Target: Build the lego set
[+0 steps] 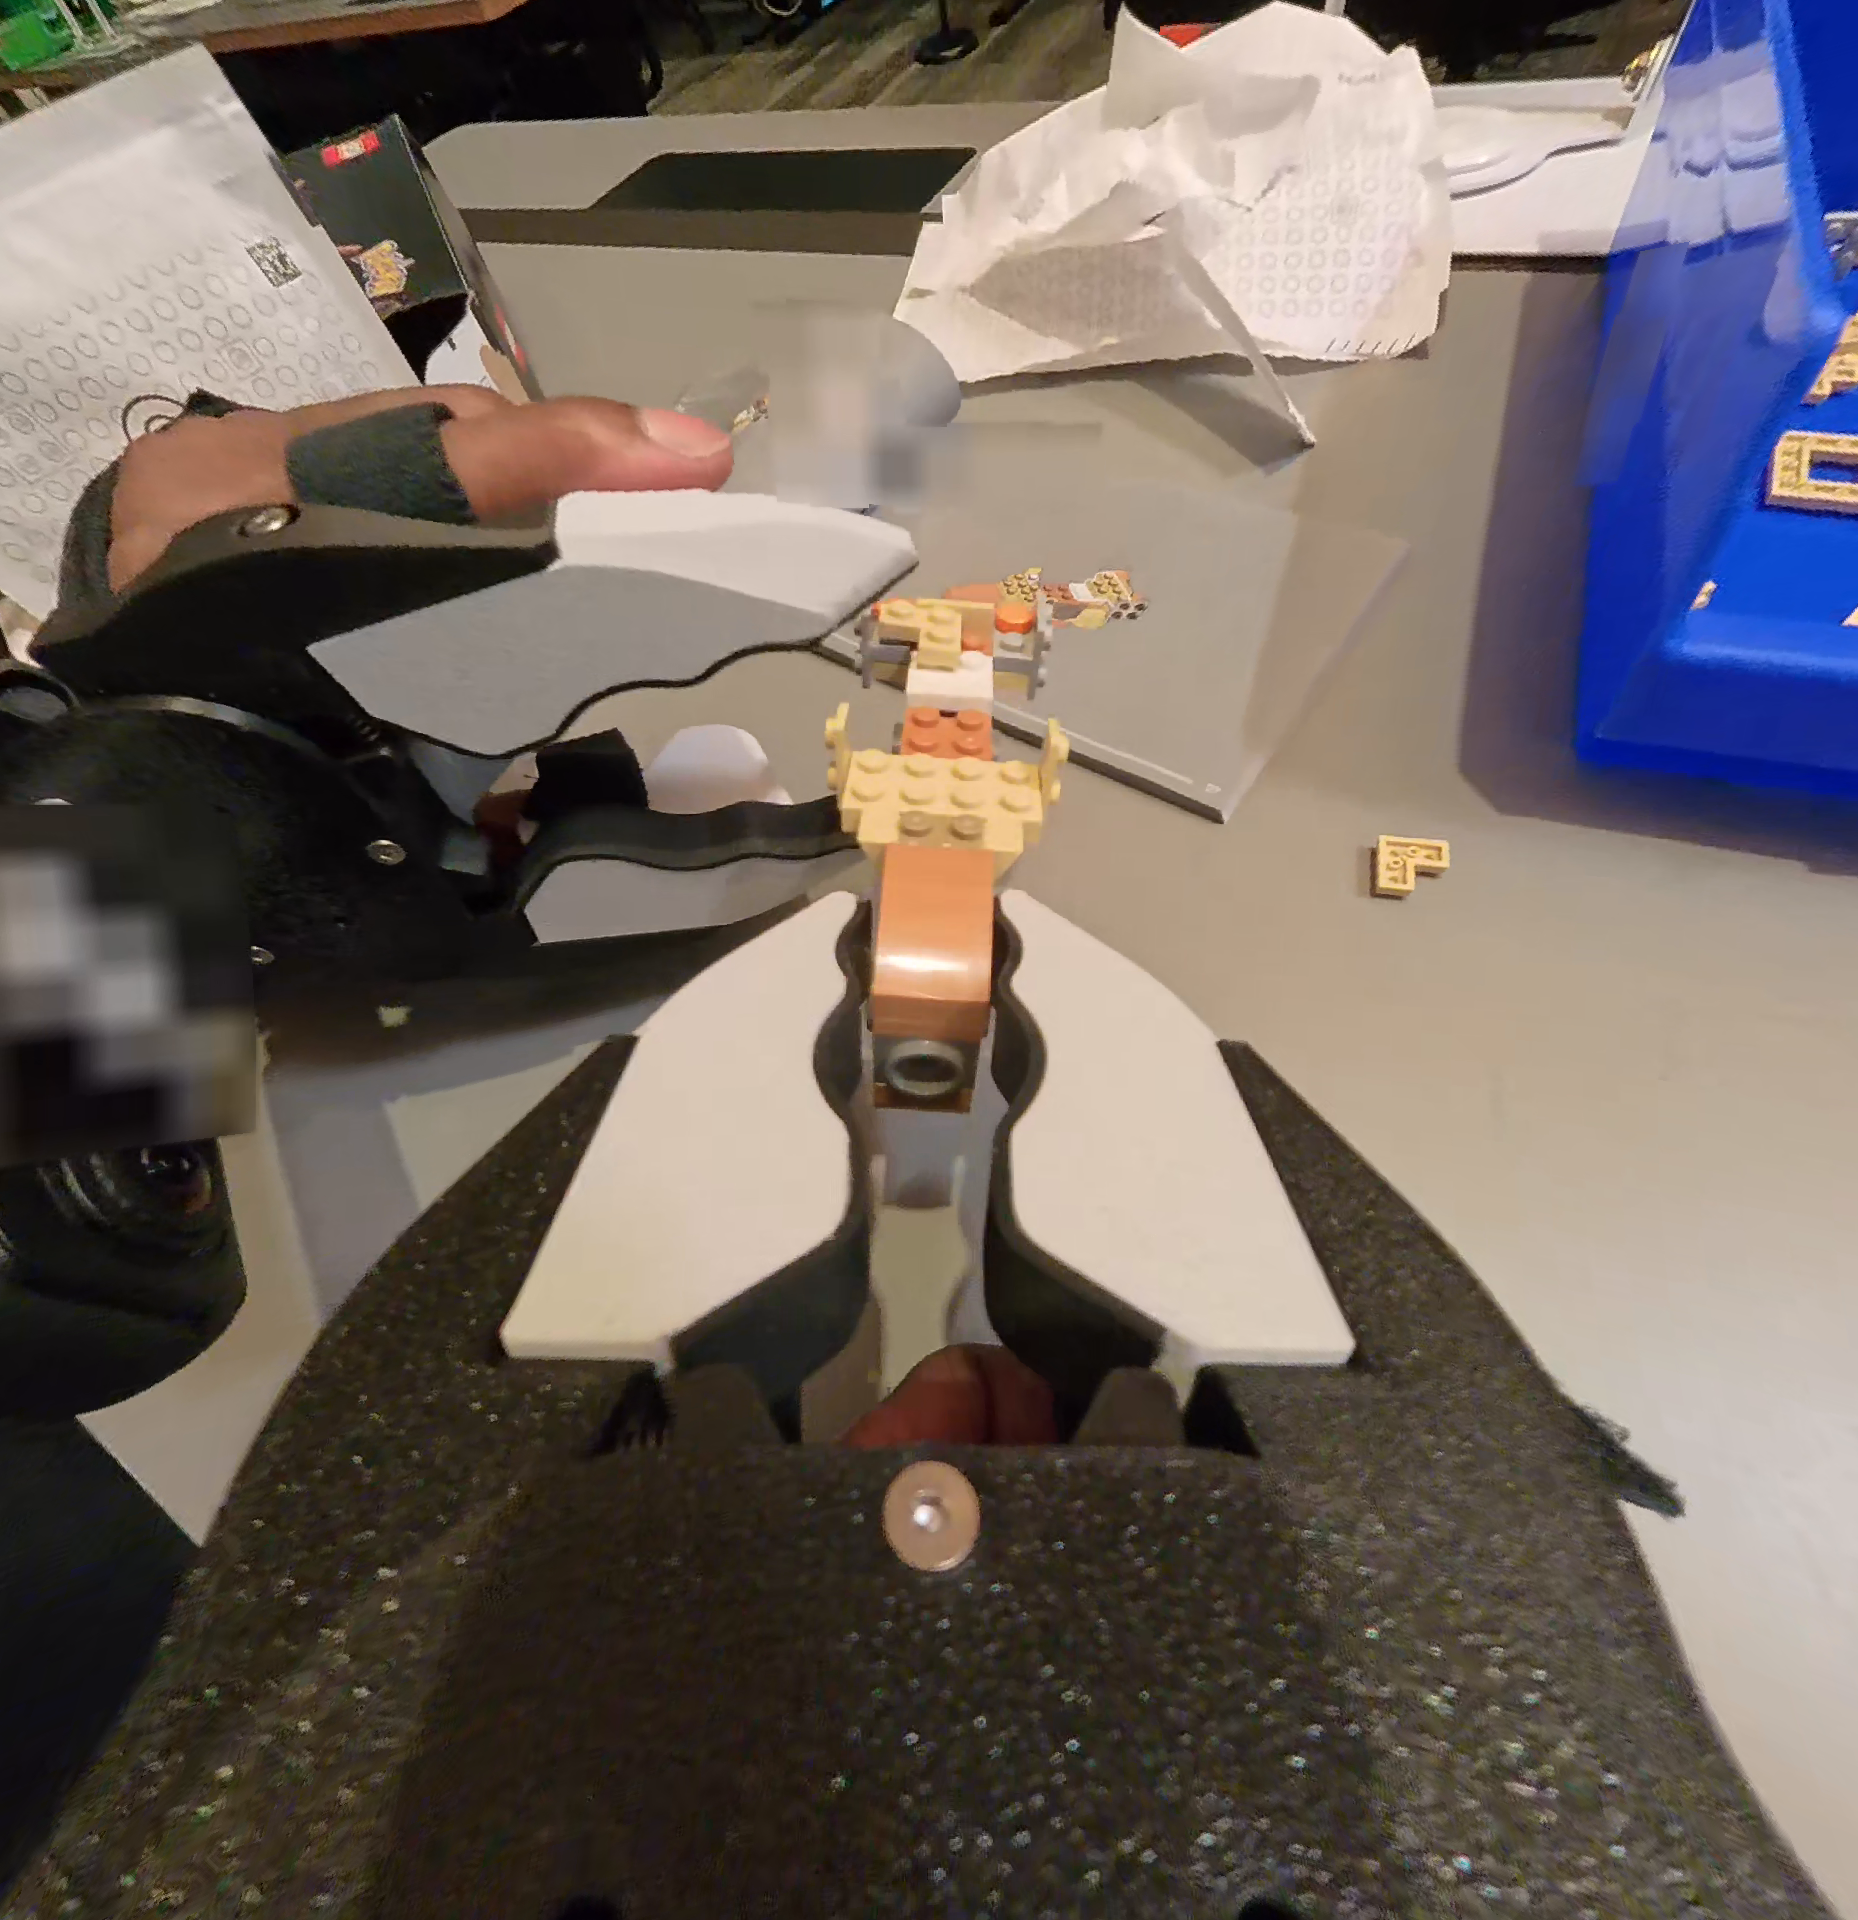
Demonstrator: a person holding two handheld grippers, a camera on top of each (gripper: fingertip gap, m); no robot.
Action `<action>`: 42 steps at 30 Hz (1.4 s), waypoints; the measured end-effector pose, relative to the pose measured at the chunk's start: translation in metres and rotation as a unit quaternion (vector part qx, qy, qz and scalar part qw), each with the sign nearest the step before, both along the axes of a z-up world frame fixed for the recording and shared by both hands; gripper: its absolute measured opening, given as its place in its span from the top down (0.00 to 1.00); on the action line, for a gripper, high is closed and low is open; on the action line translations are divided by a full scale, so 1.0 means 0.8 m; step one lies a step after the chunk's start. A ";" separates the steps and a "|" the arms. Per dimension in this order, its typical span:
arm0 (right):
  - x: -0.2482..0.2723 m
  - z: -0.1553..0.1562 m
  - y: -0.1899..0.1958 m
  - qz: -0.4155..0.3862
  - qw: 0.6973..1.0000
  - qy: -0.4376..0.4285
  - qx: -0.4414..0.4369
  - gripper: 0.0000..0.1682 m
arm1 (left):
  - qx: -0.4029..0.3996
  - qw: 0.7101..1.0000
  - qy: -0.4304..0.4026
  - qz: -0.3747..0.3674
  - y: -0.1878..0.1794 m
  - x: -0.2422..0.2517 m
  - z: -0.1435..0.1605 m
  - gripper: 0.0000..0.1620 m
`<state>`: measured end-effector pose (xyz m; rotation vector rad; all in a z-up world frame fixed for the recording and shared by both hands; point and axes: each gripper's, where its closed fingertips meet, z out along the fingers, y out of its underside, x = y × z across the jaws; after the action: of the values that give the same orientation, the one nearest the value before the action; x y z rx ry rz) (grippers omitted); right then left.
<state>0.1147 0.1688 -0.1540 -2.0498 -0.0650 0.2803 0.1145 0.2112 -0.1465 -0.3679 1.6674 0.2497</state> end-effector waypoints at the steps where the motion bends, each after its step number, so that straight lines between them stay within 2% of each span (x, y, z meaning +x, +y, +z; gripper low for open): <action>1: -0.001 0.000 0.000 0.000 1.000 -0.004 0.000 0.88 | -0.001 1.000 0.000 0.000 0.000 0.000 0.001 0.66; 11: -0.003 0.004 0.000 -0.003 0.999 -0.032 0.008 0.88 | -0.013 1.000 0.019 0.015 0.006 -0.003 -0.001 0.71; 31: -0.007 0.010 0.002 -0.004 0.999 -0.027 0.039 0.88 | 0.009 0.999 0.027 0.017 0.010 -0.002 -0.008 0.75; 42: -0.011 0.021 0.002 0.000 0.997 -0.029 0.068 0.88 | 0.024 0.999 0.012 0.018 0.010 -0.002 0.001 0.75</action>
<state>0.1059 0.1703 -0.1376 -1.9223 -0.1162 0.2095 0.1130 0.2196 -0.1458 -0.3603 1.6759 0.3207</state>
